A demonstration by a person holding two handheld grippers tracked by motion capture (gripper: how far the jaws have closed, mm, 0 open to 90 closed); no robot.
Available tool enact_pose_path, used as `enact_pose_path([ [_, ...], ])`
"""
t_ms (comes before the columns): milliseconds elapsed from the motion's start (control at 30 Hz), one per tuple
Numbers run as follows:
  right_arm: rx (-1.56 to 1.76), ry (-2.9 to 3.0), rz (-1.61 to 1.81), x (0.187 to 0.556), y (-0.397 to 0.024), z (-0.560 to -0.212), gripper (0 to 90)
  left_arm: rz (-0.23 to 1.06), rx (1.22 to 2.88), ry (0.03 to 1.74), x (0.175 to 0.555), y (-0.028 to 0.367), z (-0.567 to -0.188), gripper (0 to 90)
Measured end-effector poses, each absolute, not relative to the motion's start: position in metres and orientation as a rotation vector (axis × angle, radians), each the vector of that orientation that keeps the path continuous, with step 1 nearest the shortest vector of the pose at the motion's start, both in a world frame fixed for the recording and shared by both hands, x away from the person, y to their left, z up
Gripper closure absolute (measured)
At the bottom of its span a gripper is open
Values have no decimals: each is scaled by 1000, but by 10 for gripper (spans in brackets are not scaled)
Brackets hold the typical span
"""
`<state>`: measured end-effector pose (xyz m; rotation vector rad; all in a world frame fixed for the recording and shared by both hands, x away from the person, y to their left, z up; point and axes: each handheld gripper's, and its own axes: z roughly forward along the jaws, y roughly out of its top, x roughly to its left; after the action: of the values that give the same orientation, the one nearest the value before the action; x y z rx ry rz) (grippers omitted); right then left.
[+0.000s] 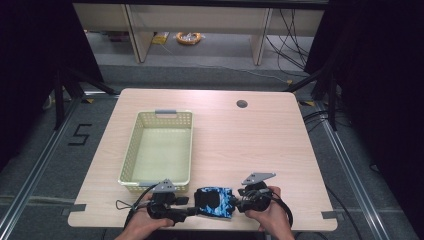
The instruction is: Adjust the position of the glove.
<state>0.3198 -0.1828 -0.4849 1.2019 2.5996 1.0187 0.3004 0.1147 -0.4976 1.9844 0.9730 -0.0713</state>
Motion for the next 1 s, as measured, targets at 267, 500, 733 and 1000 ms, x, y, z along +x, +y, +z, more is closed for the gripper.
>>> enact_pose_path([
  [267, 1248, 2593, 1010, 321, -173, -490, 468, -47, 1995, 1013, 304, 114, -499, 464],
  [500, 1191, 2609, 927, 321, -163, -497, 469, -59, 2014, 1033, 309, 116, -505, 440],
  [733, 1066, 2636, 913, 321, -157, -499, 550, -62, 2009, 1046, 310, 115, -506, 445],
  [1000, 1038, 2702, 955, 319, -159, -499, 744, -91, 2031, 1031, 307, 110, -510, 490],
])
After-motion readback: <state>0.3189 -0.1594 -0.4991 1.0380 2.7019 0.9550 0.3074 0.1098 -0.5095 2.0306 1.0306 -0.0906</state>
